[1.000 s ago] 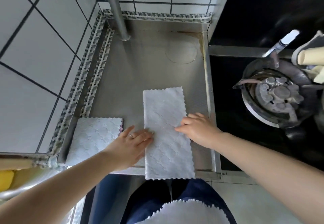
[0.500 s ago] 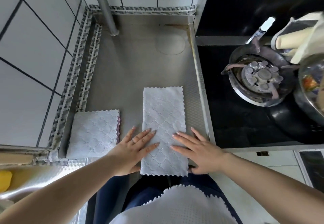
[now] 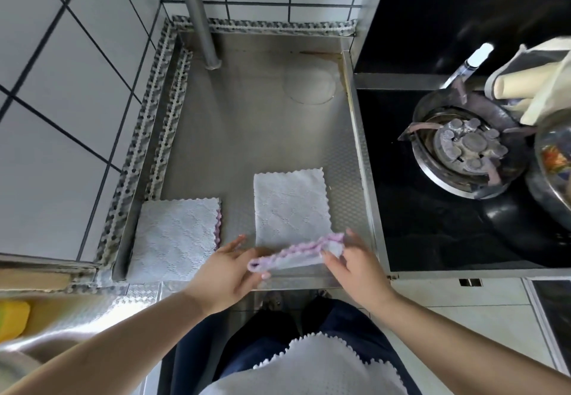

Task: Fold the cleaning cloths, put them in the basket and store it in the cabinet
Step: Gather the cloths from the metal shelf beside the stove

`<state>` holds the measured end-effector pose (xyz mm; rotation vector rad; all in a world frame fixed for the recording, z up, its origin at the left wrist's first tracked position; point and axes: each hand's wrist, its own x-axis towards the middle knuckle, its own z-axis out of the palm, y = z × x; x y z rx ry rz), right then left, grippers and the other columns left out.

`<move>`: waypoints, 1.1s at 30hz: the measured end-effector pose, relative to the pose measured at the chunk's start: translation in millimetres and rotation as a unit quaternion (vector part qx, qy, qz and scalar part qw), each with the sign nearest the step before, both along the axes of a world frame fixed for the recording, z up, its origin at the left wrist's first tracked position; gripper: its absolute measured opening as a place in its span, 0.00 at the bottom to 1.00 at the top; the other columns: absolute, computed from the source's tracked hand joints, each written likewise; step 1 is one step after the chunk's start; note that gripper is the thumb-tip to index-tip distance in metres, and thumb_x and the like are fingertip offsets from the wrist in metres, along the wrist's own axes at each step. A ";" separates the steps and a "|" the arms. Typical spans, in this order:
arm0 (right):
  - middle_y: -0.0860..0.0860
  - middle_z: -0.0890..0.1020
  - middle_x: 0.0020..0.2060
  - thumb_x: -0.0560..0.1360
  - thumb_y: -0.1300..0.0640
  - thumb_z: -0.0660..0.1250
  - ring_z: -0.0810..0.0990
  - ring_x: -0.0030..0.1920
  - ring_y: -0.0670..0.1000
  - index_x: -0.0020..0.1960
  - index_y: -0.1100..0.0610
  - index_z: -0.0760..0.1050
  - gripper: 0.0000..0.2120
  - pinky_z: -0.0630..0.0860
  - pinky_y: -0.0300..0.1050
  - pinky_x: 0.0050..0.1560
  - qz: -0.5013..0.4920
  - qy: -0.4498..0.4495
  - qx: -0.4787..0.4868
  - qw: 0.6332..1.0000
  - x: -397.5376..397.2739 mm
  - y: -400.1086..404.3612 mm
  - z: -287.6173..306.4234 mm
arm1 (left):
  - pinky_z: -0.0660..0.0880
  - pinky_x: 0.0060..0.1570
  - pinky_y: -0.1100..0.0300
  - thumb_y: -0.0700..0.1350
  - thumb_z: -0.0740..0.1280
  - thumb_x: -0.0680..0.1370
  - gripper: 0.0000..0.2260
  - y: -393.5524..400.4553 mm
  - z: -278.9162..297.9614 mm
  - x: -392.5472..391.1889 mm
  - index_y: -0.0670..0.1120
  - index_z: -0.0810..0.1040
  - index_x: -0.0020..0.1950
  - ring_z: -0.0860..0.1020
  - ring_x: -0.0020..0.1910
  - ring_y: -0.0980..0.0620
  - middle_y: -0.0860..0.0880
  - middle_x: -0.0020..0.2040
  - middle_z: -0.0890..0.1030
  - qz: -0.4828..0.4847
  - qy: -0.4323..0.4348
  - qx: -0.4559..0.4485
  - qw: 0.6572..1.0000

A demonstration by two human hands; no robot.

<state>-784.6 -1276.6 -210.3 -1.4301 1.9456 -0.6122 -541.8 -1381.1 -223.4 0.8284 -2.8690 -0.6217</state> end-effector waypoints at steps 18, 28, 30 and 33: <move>0.50 0.69 0.27 0.79 0.47 0.56 0.70 0.33 0.55 0.33 0.56 0.61 0.20 0.61 0.47 0.33 -0.168 0.010 0.092 0.981 -15.2 -121.0 -11.0 | 0.67 0.38 0.59 0.56 0.63 0.78 0.16 -60.1 8.8 -75.2 0.43 0.73 0.41 0.71 0.36 0.51 0.49 0.36 0.73 0.439 0.128 0.399 0.795; 0.50 0.73 0.31 0.78 0.45 0.58 0.74 0.38 0.56 0.39 0.56 0.68 0.16 0.64 0.46 0.34 -0.128 -0.003 0.149 0.981 -27.7 -130.9 -3.8 | 0.78 0.49 0.51 0.53 0.64 0.78 0.11 -63.0 7.7 -72.1 0.46 0.79 0.49 0.78 0.40 0.52 0.52 0.40 0.79 0.483 0.174 0.384 0.767; 0.49 0.78 0.41 0.78 0.44 0.59 0.77 0.45 0.53 0.56 0.55 0.72 0.16 0.69 0.45 0.41 -0.127 -0.026 0.140 0.982 -32.8 -127.2 3.3 | 0.76 0.54 0.55 0.50 0.63 0.78 0.11 -52.8 14.4 -65.5 0.46 0.77 0.56 0.78 0.49 0.54 0.51 0.51 0.79 0.472 0.199 0.313 0.800; 0.52 0.75 0.60 0.78 0.47 0.60 0.73 0.62 0.52 0.74 0.57 0.60 0.28 0.70 0.46 0.61 -0.107 0.026 0.064 0.992 -38.5 -113.9 12.8 | 0.66 0.59 0.64 0.51 0.60 0.79 0.16 -39.3 25.2 -65.5 0.45 0.74 0.63 0.72 0.59 0.54 0.51 0.58 0.74 0.384 0.163 0.147 0.897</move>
